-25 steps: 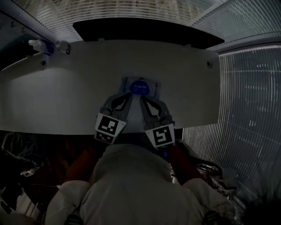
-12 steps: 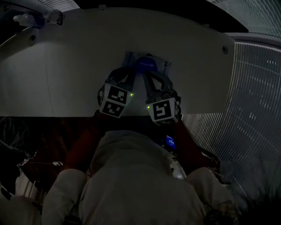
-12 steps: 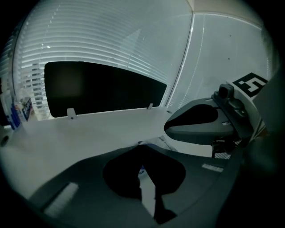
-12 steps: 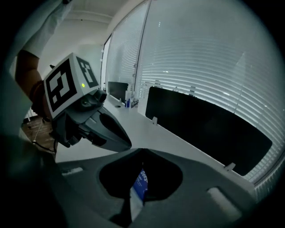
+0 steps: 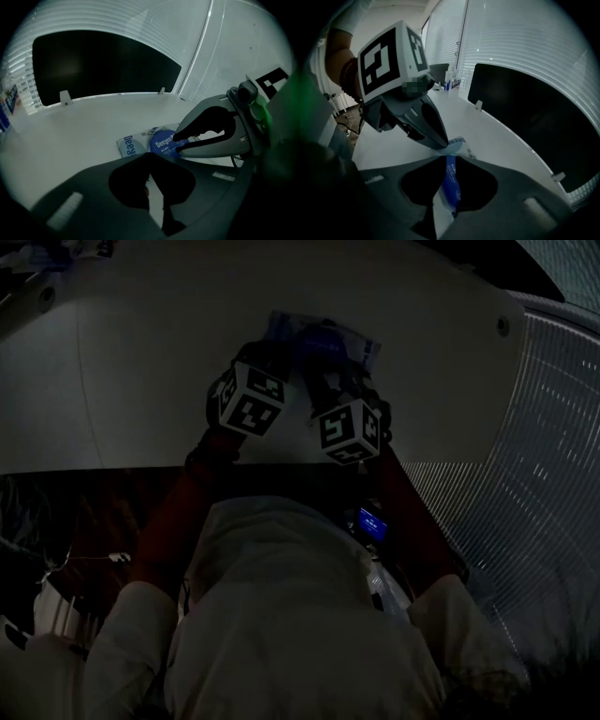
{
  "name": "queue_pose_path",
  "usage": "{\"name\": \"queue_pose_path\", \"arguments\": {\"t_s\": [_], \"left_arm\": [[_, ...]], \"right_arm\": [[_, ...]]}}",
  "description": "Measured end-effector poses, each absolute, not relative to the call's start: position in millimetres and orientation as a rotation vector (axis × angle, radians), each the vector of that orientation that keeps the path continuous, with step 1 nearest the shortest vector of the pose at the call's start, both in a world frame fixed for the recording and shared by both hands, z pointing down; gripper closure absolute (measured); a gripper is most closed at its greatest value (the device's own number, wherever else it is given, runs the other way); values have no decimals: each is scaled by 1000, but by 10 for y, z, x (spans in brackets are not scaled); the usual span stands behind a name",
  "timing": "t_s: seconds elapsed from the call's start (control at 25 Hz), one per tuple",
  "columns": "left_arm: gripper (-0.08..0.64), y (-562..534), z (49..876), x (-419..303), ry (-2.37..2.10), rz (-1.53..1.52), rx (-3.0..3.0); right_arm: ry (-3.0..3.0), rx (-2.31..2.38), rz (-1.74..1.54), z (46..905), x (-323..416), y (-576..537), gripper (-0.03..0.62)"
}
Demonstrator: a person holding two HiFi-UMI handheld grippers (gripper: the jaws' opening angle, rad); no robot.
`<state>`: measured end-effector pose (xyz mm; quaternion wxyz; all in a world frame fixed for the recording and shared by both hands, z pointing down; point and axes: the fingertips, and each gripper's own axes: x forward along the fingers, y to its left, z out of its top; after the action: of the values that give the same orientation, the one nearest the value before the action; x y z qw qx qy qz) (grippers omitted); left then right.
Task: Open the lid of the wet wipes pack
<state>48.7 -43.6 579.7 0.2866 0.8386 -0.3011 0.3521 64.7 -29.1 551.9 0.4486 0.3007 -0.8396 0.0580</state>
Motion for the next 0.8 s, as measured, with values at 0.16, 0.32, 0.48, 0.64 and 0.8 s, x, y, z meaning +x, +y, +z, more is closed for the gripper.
{"name": "queue_pose_path", "arguments": {"t_s": [0.16, 0.32, 0.48, 0.64, 0.8], "left_arm": [[557, -432, 5899, 504, -797, 993, 2262], [557, -445, 5933, 466, -807, 1048, 2257], [557, -424, 5977, 473, -793, 1089, 2253], [557, -409, 6015, 519, -787, 1117, 2262], [557, -403, 6039, 527, -777, 1185, 2278]], "right_arm": [[-2016, 654, 124, 5706, 684, -216, 492], [-1963, 613, 87, 5838, 747, -180, 489], [-1930, 559, 29, 5930, 754, -164, 476], [-1898, 526, -24, 6008, 779, -151, 476], [-1906, 501, 31, 6008, 774, -156, 480]]}}
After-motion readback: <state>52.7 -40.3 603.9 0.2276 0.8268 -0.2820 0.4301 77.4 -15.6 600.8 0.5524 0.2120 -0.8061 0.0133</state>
